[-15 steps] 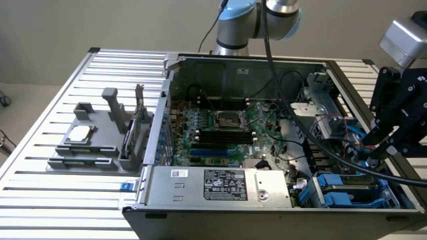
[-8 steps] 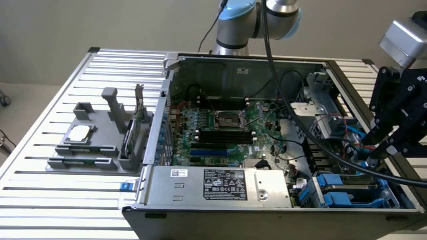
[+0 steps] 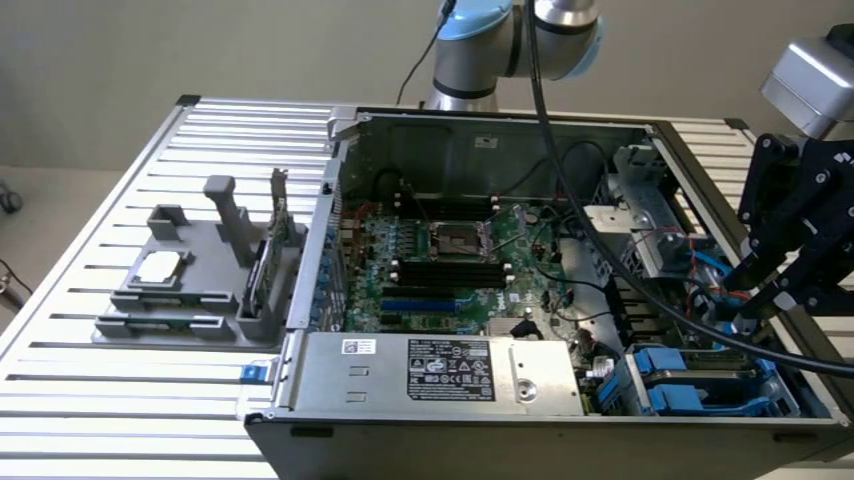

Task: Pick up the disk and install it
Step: 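Insert the first disk wire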

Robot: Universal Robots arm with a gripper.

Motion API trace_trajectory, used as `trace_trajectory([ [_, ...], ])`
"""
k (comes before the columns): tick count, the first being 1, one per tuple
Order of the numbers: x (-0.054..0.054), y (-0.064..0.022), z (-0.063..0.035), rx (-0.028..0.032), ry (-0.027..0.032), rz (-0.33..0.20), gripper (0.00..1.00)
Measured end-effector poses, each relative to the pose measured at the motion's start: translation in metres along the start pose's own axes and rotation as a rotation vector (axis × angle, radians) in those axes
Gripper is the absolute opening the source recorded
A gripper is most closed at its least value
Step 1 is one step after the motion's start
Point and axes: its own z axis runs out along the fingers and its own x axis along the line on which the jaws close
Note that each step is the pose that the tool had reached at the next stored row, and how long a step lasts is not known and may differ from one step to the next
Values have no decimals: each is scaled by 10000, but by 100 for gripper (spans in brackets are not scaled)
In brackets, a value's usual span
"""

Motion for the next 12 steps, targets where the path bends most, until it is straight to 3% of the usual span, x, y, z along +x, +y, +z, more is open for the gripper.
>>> trace_trajectory([
  [8, -1, 0, 0, -24, -1, 9, 31],
  [12, 0, -1, 0, -15, -11, 413, 31],
])
